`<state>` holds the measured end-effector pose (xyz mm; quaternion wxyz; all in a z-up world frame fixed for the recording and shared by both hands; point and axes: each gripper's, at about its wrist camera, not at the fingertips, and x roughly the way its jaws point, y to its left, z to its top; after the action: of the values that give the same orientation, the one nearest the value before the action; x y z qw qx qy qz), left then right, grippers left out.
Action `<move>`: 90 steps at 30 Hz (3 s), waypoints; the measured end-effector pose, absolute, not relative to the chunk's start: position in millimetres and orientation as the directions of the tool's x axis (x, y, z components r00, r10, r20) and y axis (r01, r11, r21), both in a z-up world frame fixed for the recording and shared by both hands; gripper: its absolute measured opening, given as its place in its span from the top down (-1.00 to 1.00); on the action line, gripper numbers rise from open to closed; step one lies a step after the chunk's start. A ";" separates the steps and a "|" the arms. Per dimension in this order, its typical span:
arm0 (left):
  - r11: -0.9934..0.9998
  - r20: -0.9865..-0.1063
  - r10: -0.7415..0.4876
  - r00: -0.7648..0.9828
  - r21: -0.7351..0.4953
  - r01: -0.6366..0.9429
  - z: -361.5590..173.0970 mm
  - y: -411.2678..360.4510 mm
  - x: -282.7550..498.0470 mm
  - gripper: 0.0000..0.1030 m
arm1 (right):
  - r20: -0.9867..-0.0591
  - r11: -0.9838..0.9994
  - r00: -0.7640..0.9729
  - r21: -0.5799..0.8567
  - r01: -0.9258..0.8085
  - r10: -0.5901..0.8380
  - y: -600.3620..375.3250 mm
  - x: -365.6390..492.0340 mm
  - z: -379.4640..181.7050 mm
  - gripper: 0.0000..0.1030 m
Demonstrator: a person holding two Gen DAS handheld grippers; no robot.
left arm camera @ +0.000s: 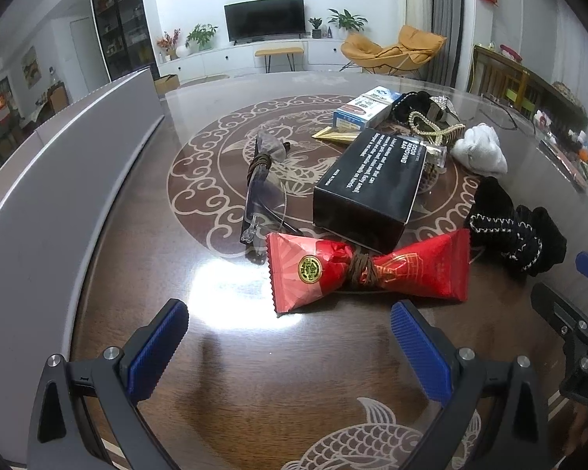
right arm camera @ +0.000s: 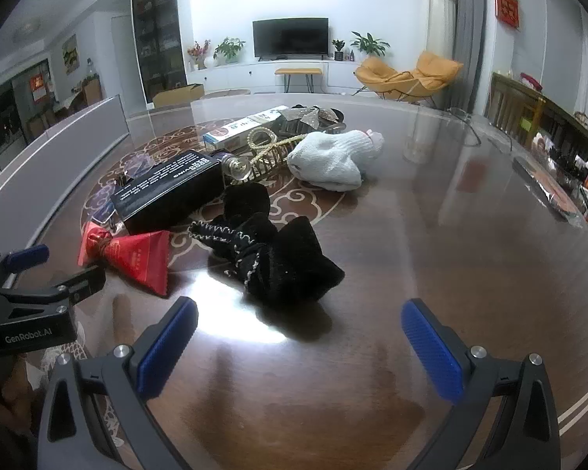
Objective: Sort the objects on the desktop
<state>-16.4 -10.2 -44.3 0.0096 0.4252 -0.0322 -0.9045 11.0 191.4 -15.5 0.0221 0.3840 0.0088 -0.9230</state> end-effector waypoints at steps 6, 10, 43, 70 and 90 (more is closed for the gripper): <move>-0.997 -0.768 -0.047 -0.639 0.071 -0.012 -43.9 -9.6 -16.3 -1.00 | -0.713 -0.999 -0.700 0.013 0.045 -0.041 192.3 11.5 -16.3 -1.00; -0.998 -0.770 -0.044 -0.636 0.065 -0.010 -44.8 -11.0 -16.3 -1.00 | -0.716 -0.999 -0.697 0.023 0.041 -0.046 194.1 11.4 -17.1 -1.00; -0.998 -0.798 -0.045 -0.601 0.063 -0.009 -50.4 -10.6 -21.6 -1.00 | -0.751 -1.000 -0.660 -0.020 0.020 0.001 189.5 5.2 -22.7 -1.00; -1.000 -0.824 0.013 -0.567 0.002 -0.025 -55.0 -16.8 -28.0 -1.00 | -0.766 -0.999 -0.642 -0.050 0.000 0.038 186.9 2.0 -25.1 -1.00; -0.971 -0.840 0.113 -0.531 -0.207 0.121 -25.7 -43.4 -65.9 -1.00 | -0.745 -1.000 -0.666 0.008 0.024 -0.022 192.7 4.4 -21.9 -1.00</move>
<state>-65.9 -43.4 -25.7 0.0022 0.4841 0.1209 -0.8666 4.4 192.7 -21.9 0.0124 0.4082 0.0010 -0.9128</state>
